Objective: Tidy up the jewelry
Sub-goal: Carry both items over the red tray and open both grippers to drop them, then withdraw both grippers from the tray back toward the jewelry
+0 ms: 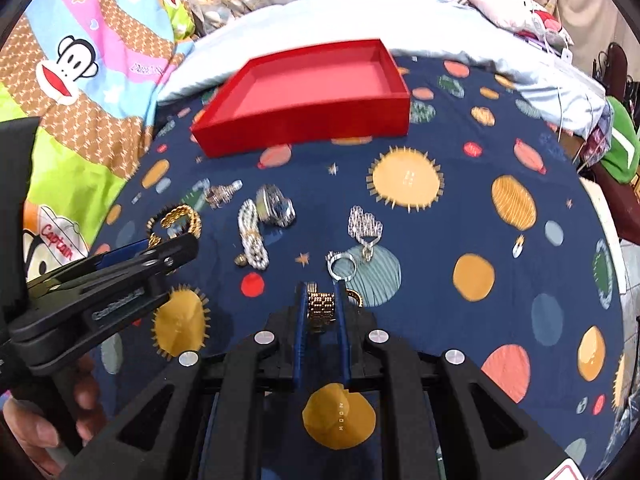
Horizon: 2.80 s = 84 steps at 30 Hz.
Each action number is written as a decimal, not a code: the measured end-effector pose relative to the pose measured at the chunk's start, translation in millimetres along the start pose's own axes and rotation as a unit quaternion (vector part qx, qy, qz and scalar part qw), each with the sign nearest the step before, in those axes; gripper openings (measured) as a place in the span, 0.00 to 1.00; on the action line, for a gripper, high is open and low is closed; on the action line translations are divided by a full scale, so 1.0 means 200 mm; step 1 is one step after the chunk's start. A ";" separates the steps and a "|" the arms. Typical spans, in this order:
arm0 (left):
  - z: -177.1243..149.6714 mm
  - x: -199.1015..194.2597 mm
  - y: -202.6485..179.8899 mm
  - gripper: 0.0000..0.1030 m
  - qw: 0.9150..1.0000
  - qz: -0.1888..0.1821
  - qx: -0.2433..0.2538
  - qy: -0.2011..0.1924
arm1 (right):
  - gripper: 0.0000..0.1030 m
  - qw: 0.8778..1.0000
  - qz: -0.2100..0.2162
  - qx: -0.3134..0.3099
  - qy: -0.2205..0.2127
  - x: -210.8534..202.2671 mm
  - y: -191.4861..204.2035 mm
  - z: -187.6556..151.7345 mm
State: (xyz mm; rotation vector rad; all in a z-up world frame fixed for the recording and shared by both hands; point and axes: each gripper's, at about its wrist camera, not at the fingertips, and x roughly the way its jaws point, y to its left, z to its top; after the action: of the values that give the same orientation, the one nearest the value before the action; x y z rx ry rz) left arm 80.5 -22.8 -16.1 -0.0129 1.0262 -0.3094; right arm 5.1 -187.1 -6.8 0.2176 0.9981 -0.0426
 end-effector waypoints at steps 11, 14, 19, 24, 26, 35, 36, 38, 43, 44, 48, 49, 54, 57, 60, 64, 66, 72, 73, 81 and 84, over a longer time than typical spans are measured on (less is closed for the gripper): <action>0.22 -0.23 0.01 0.51 0.999 -0.022 0.004 -0.047 | 0.12 0.998 0.025 0.003 -0.049 -0.14 -0.02 0.26; 0.35 -0.21 0.01 0.51 0.998 -0.031 0.003 -0.054 | 0.12 0.997 0.016 -0.007 -0.072 -0.13 -0.02 0.42; 0.63 -0.13 -0.03 0.51 0.996 -0.016 0.016 -0.084 | 0.12 0.995 0.014 -0.008 -0.098 -0.03 -0.05 0.80; 0.96 0.05 -0.06 0.51 0.995 -0.017 0.027 -0.094 | 0.12 0.994 0.013 -0.008 -0.106 0.16 -0.05 1.15; 1.05 0.13 -0.05 0.51 0.996 -0.020 0.025 -0.086 | 0.12 0.995 0.012 -0.008 -0.103 0.25 -0.05 1.26; 1.39 0.60 -0.03 0.51 0.999 -0.039 0.008 -0.036 | 0.12 0.997 -0.007 0.000 -0.074 0.68 -0.09 1.55; 1.40 0.65 -0.03 0.51 0.999 -0.040 0.009 -0.032 | 0.12 0.998 -0.009 0.002 -0.068 0.72 -0.09 1.56; 1.43 0.72 -0.04 0.51 0.999 -0.031 0.010 -0.027 | 0.12 0.998 -0.012 0.002 -0.059 0.79 -0.10 1.57; 1.42 0.86 -0.05 0.52 1.000 -0.027 0.015 -0.001 | 0.12 0.999 -0.020 -0.004 -0.045 0.89 -0.11 1.55; 1.42 0.87 -0.05 0.52 1.000 -0.026 0.015 0.002 | 0.12 0.999 -0.021 -0.006 -0.042 0.90 -0.11 1.53; 1.40 0.88 -0.05 0.67 1.000 -0.016 0.013 0.001 | 0.17 0.998 -0.036 -0.007 -0.051 0.88 -0.12 1.49; 1.39 0.87 -0.05 0.73 1.000 -0.011 0.012 -0.002 | 0.17 0.998 -0.038 -0.007 -0.055 0.86 -0.12 1.48; 1.32 0.72 0.01 0.74 1.000 0.008 0.010 -0.026 | 0.21 0.996 -0.044 -0.011 -0.078 0.61 -0.14 1.30; 1.21 0.57 0.06 0.74 0.999 0.026 0.013 -0.038 | 0.26 0.995 -0.050 -0.010 -0.087 0.42 -0.18 1.09; 1.03 0.42 0.12 0.74 0.997 0.052 0.016 -0.045 | 0.27 0.995 -0.045 0.007 -0.084 0.28 -0.23 0.85; 0.75 0.28 0.20 0.75 0.999 0.034 -0.003 -0.029 | 0.27 0.997 -0.040 0.021 -0.055 0.15 -0.26 0.51; 0.60 0.23 0.22 0.75 0.999 0.041 -0.002 -0.025 | 0.27 0.998 -0.039 0.024 -0.043 0.12 -0.25 0.37; 0.25 0.14 0.25 0.75 0.998 0.065 0.002 -0.015 | 0.27 0.998 -0.046 0.018 -0.027 0.05 -0.19 0.09; 0.21 0.13 0.26 0.75 0.998 0.066 -0.001 -0.013 | 0.27 0.999 -0.043 0.015 -0.025 0.05 -0.18 0.05; -0.04 0.12 0.31 0.75 0.998 0.067 -0.001 0.007 | 0.27 0.999 -0.037 0.004 -0.003 0.06 -0.12 -0.09; -0.06 0.11 0.33 0.75 0.998 0.067 -0.005 0.004 | 0.27 1.000 -0.029 -0.001 -0.002 0.06 -0.08 -0.10</action>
State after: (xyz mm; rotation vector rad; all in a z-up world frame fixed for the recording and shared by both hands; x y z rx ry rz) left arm 97.5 36.2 -51.6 0.0477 1.0308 -0.1825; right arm -6.8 -198.4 -30.0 0.1860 1.0007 -0.0941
